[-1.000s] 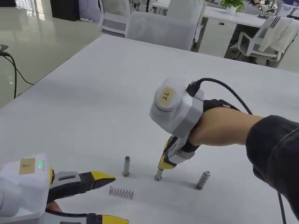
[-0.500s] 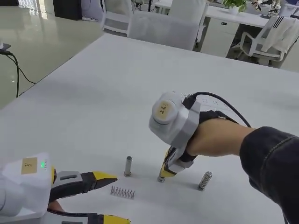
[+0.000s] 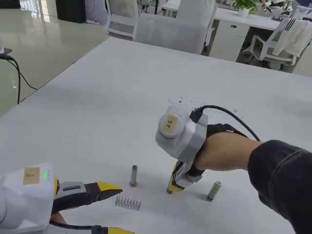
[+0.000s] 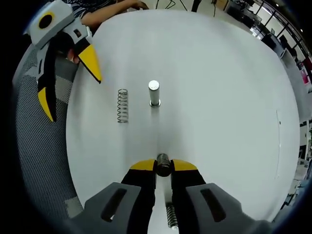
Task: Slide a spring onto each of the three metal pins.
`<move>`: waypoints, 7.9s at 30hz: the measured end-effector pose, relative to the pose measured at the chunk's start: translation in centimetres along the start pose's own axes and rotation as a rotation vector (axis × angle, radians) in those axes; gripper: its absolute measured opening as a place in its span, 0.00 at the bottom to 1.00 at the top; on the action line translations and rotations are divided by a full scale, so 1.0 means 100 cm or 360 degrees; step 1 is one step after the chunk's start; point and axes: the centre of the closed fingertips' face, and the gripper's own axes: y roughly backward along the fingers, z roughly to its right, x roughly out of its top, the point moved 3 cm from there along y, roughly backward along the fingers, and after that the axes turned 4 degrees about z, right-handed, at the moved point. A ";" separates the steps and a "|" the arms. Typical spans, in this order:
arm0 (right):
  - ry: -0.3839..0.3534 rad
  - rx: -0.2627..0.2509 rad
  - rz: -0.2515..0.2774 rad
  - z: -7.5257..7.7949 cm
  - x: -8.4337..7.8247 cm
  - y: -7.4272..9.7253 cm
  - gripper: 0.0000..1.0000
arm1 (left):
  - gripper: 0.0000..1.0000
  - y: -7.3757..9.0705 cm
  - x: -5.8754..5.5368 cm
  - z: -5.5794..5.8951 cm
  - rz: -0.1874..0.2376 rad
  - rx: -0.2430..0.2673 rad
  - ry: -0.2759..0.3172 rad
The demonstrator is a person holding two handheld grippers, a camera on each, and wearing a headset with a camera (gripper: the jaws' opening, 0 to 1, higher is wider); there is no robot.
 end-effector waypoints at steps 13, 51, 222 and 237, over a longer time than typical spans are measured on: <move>0.0033 -0.0033 0.0061 -0.001 0.004 0.008 0.16 | 0.45 0.001 -0.001 -0.002 -0.0006 0.0005 -0.0002; 0.0195 0.0142 0.0147 -0.061 0.056 -0.023 0.12 | 0.44 0.001 -0.003 -0.002 -0.0016 0.0012 -0.0007; 0.0318 0.0070 0.0248 -0.073 0.066 0.081 0.08 | 0.53 0.009 0.000 -0.003 -0.0044 0.0064 -0.0026; 0.0222 -0.0042 0.0287 -0.037 0.065 0.096 0.08 | 0.60 0.009 -0.003 -0.004 -0.0067 0.0087 -0.0020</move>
